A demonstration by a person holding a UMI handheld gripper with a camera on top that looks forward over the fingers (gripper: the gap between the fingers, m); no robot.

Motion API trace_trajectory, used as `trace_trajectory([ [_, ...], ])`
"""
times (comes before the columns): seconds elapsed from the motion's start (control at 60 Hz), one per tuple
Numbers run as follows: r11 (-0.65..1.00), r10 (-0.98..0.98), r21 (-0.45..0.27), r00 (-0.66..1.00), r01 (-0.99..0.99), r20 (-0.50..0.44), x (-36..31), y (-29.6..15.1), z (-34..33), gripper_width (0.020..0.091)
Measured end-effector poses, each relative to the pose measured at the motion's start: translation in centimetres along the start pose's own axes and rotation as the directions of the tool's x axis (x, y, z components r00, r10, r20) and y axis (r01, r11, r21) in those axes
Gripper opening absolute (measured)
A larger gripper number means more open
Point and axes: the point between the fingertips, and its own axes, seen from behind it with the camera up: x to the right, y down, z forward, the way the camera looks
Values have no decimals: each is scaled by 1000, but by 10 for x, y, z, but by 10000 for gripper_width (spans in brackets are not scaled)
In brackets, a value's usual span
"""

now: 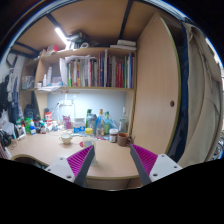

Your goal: Pour water

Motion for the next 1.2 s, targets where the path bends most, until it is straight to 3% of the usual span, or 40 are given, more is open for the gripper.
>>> trace_trajectory([
  [0.617, 1000, -13, -19, 1000, 13, -14, -19, 20, 23, 808],
  [0.883, 991, -90, 98, 996, 87, 28, -73, 19, 102, 808],
  [1.067, 998, 8, 60, 984, -19, 177, -127, 55, 166, 809],
  [1.1, 998, 10, 52, 986, -19, 169, -132, 60, 153, 805],
  [1.2, 998, -9, 62, 990, 0, 141, -134, 71, 200, 803],
])
